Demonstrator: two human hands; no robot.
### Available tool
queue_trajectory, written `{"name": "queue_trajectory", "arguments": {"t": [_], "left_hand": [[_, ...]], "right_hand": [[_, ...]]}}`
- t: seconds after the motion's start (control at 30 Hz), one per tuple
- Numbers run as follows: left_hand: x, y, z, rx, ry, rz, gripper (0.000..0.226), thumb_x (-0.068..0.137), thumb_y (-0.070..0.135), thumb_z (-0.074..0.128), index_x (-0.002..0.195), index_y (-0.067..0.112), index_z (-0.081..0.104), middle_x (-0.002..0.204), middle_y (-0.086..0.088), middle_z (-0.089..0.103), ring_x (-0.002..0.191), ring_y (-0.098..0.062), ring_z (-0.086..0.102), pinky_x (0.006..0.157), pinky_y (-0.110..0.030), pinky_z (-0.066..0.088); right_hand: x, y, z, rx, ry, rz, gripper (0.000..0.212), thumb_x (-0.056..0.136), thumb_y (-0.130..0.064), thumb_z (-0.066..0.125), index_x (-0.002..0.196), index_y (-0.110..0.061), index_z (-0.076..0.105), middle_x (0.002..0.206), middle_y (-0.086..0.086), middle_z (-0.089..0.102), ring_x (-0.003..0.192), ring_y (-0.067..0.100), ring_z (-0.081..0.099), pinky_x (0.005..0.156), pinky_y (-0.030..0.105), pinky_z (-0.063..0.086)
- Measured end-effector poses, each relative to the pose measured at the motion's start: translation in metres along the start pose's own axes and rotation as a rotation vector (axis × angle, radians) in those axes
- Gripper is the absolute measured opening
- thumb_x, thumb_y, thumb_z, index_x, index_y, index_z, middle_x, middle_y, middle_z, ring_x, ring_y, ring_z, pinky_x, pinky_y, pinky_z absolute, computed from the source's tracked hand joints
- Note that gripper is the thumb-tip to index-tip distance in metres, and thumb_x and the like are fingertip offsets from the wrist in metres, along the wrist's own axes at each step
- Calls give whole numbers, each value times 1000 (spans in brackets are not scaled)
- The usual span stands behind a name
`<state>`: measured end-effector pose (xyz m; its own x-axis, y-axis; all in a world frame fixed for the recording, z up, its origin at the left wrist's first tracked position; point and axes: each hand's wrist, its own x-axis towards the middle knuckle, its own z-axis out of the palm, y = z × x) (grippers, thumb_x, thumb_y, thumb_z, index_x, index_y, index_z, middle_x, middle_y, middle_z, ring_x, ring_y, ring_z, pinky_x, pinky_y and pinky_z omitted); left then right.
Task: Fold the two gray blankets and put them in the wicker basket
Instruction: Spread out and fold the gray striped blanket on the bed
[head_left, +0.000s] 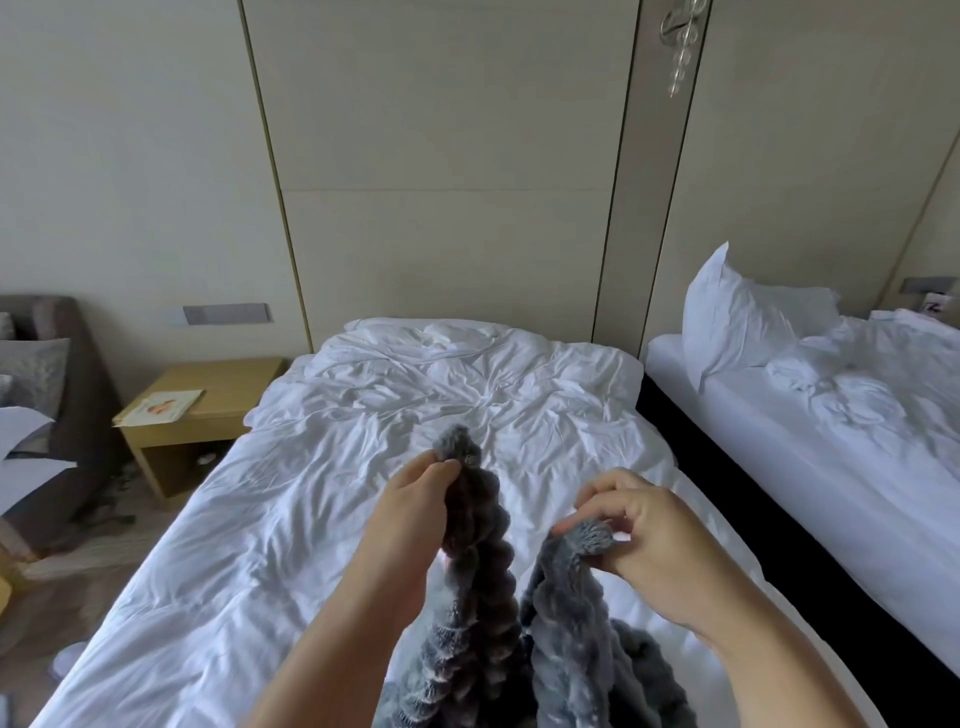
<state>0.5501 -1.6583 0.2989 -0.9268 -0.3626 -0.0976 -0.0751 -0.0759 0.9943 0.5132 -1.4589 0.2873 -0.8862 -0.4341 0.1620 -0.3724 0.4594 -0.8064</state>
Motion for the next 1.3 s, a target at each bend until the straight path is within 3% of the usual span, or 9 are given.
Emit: {"name": "queue_trajectory", "arguments": {"t": [0.17, 0.27, 0.4, 0.53, 0.6, 0.77, 0.97, 1.2, 1.3], "left_hand": [[-7, -7, 13, -27, -17, -9, 26, 93, 23, 51, 71, 21, 64, 65, 3, 64, 60, -13, 61, 58, -22, 47], [-12, -16, 23, -25, -87, -22, 28, 93, 22, 52, 72, 27, 69, 70, 1, 70, 72, -17, 66, 72, -35, 52], [-14, -30, 25, 73, -146, -8, 17, 92, 23, 55, 80, 19, 68, 78, -3, 72, 74, -18, 67, 65, -30, 51], [-11, -32, 19, -46, -220, -93, 21, 91, 23, 59, 89, 6, 72, 90, -17, 74, 85, -29, 71, 73, -35, 57], [-10, -34, 18, -46, -218, -90, 23, 91, 23, 59, 90, 4, 71, 89, -19, 73, 82, -30, 71, 69, -35, 57], [-11, -40, 22, 53, -233, -23, 23, 90, 23, 57, 89, 3, 69, 84, -21, 70, 73, -25, 65, 64, -33, 48], [-12, -44, 24, 185, -296, 65, 52, 74, 60, 60, 85, 10, 70, 76, -15, 66, 70, -23, 60, 65, -37, 45], [-6, -50, 19, 452, -292, 238, 43, 77, 56, 67, 83, 13, 66, 66, -7, 64, 57, -11, 53, 56, -31, 42], [-4, -52, 17, 590, -345, 285, 25, 81, 49, 67, 89, 25, 65, 76, 3, 69, 62, -7, 60, 58, -25, 45]], "right_hand": [[1, -8, 10, 429, -8, 8, 14, 68, -7, 78, 73, -20, 77, 77, 2, 74, 72, 10, 70, 64, 16, 52], [3, -4, 34, 738, 21, 322, 5, 78, -7, 70, 80, -3, 73, 77, 19, 72, 62, 23, 67, 54, 27, 52], [-1, 5, 41, 524, 53, 382, 3, 80, -8, 69, 82, -7, 72, 83, 21, 71, 67, 21, 66, 63, 32, 52], [-5, -5, 40, 440, 79, 252, 28, 70, -37, 72, 83, -13, 69, 91, 21, 68, 87, 37, 67, 81, 51, 53], [-4, -9, 42, 435, 102, 248, 36, 64, -44, 68, 82, -13, 66, 88, 25, 65, 77, 34, 65, 71, 49, 53], [0, -2, 45, 458, 63, 404, 19, 70, -23, 64, 65, -13, 48, 62, 8, 52, 58, 19, 49, 55, 31, 37], [2, 9, 50, 536, 125, 434, 31, 78, -12, 67, 53, -21, 51, 59, 6, 59, 55, 16, 58, 51, 27, 41], [2, 15, 50, 577, 141, 440, 15, 70, -20, 74, 69, -10, 63, 68, 9, 67, 62, 21, 64, 60, 35, 51], [4, 20, 51, 559, 171, 438, 17, 74, -13, 69, 87, -24, 66, 77, 4, 74, 70, 22, 70, 69, 39, 56]]}}
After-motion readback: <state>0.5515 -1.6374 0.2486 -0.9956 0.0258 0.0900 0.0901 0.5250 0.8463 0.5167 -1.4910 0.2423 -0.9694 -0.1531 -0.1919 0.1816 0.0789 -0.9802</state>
